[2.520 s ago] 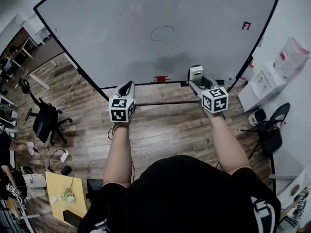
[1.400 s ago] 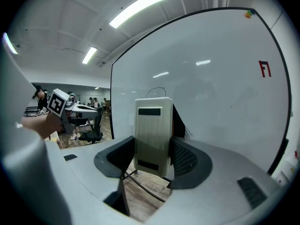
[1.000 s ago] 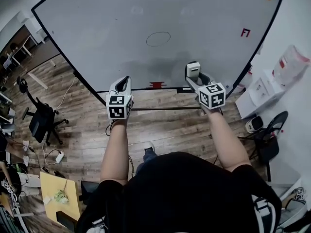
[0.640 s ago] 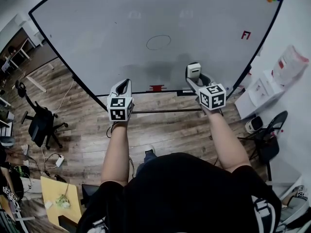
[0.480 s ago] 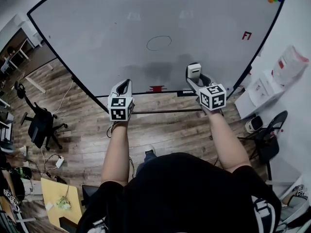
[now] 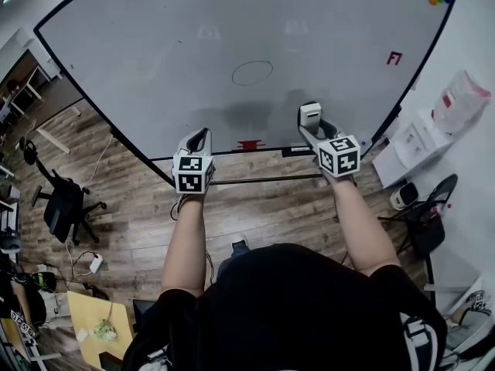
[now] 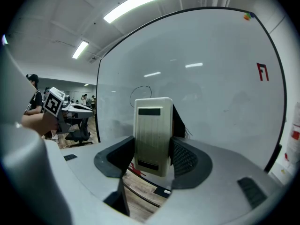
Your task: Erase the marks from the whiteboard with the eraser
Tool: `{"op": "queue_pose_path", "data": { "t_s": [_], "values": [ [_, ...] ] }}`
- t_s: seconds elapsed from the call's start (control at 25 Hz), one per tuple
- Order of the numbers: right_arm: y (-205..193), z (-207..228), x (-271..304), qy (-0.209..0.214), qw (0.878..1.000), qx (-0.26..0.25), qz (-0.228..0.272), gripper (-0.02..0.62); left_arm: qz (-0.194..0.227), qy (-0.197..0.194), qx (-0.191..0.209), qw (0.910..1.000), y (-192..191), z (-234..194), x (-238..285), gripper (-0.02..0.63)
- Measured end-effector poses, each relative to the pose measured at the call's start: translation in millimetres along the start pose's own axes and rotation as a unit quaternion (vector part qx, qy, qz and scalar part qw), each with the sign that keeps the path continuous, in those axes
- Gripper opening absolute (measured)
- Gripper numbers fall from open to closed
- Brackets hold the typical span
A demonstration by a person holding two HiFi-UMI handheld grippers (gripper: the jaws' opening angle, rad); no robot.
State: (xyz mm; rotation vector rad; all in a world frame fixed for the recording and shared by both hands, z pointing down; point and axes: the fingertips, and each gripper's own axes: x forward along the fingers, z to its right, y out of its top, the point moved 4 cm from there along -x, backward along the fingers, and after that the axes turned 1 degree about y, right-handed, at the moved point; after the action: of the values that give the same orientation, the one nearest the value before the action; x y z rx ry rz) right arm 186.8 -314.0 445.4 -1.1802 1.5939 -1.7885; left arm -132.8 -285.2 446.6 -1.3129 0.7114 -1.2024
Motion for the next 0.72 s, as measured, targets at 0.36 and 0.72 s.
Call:
{"op": "queue_pose_path", "data": {
  "t_s": [0.36, 0.72],
  "values": [
    [-2, 7, 13, -0.009, 1.0, 0.003, -0.003, 0.235, -0.002, -0.005, -0.002, 1.0, -2, -6, 16, 0.012],
    [1, 12, 15, -0.029, 0.999, -0.016, 0.001, 0.235, -0.007, -0.013, 0.003, 0.9999, -6, -6, 26, 0.012]
  ]
}}
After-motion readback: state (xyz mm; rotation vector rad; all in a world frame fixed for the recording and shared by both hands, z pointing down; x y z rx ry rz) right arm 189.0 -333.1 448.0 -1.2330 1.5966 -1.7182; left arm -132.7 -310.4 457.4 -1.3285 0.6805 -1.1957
